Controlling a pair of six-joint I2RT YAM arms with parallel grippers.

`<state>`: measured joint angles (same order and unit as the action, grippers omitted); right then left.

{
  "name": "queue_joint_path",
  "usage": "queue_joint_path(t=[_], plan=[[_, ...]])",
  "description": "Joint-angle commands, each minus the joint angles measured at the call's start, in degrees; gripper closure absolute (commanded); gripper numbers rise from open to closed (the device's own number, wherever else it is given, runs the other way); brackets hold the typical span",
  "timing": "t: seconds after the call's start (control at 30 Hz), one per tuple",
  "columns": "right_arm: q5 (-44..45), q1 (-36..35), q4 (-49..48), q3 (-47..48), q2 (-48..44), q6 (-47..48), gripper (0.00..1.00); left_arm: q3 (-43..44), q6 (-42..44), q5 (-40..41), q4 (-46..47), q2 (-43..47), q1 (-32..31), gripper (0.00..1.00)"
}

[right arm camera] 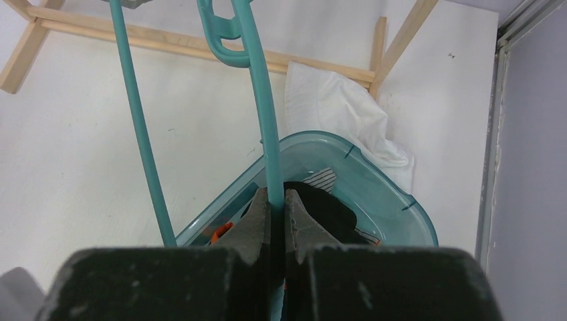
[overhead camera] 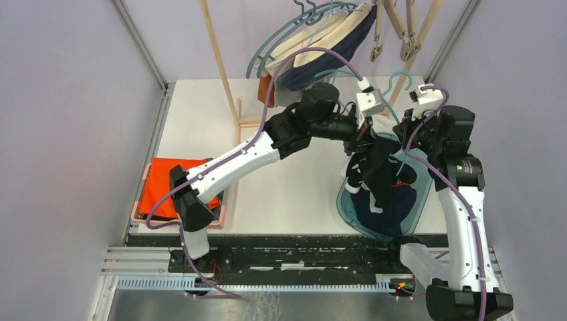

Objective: Remove the underwear clipped to the hanger
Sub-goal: Place the underwear in the bin.

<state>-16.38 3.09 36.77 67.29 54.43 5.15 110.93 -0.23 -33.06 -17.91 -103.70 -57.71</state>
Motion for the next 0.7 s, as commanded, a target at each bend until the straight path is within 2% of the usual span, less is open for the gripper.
queue_joint_path(t=[0.0, 0.27, 0.5, 0.67], plan=[[0.4, 0.4, -4.2, 0.2, -1.9, -0.7, 0.99, 2.5, -2.1, -0.1, 0.8, -3.6, -1.0, 0.97], [-1.2, 0.3, -4.1, 0.1, -1.9, -0.5, 0.99, 5.8, -0.1, 0.3, -0.5, -10.7, -2.5, 0.96], [-1.5, 0.3, -3.9, 0.2, -1.6, -0.4, 0.99, 1.6, 5.1, 1.5, -1.4, -13.3, -3.6, 0.81], [-1.2, 0.4, -3.6, 0.6, -1.5, 0.2, 0.99, 1.8, 10.1, 0.2, -4.8, -14.5, -5.3, 0.74]])
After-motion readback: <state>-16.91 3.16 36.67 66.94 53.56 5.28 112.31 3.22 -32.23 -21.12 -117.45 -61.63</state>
